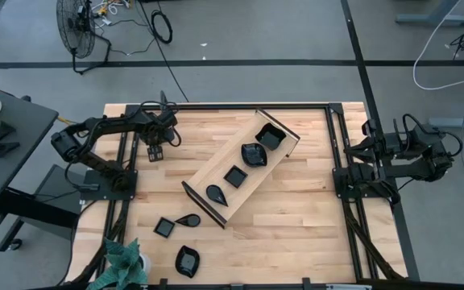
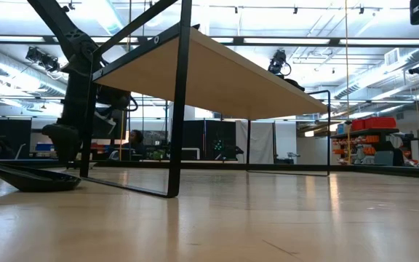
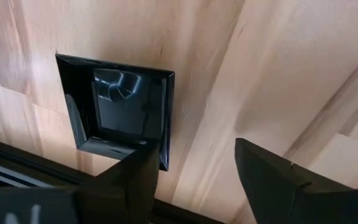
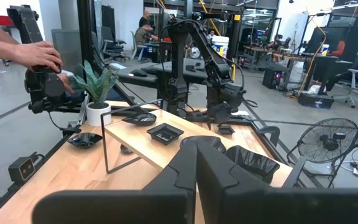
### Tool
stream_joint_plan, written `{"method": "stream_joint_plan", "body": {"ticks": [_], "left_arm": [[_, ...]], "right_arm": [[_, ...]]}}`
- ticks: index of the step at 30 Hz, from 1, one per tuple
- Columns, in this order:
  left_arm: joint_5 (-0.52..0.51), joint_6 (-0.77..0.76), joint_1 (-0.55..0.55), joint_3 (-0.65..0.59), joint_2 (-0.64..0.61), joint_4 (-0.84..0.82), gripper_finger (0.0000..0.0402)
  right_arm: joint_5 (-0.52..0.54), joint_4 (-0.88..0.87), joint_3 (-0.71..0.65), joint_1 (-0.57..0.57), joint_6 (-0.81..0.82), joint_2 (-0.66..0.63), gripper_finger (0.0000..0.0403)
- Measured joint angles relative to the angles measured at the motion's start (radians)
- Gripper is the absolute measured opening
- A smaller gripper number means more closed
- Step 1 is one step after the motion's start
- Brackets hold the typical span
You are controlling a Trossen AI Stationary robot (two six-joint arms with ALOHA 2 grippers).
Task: Pick & Place Mini shaped plates
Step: Stack the black square shaped plate on top of the black square shaped plate on the shelf
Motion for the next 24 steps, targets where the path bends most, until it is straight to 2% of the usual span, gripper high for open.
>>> {"method": "stream_joint_plan", "body": {"ticks": [10,18,24], "left_arm": [[-0.001,0.001,0.000,0.000,0.000,0.000,0.0123],[-0.005,0.017,-0.001,0.000,0.000,0.000,0.0070],[-0.046,0.028,-0.013,0.000,0.000,0.000,0.0033]], "right_arm": [[0.000,0.000,0.000,0.000,0.000,0.000,0.0010],[0.000,0.000,0.000,0.000,0.000,0.000,0.0010],[0.000,0.000,0.000,0.000,0.000,0.000,0.0010]]}}
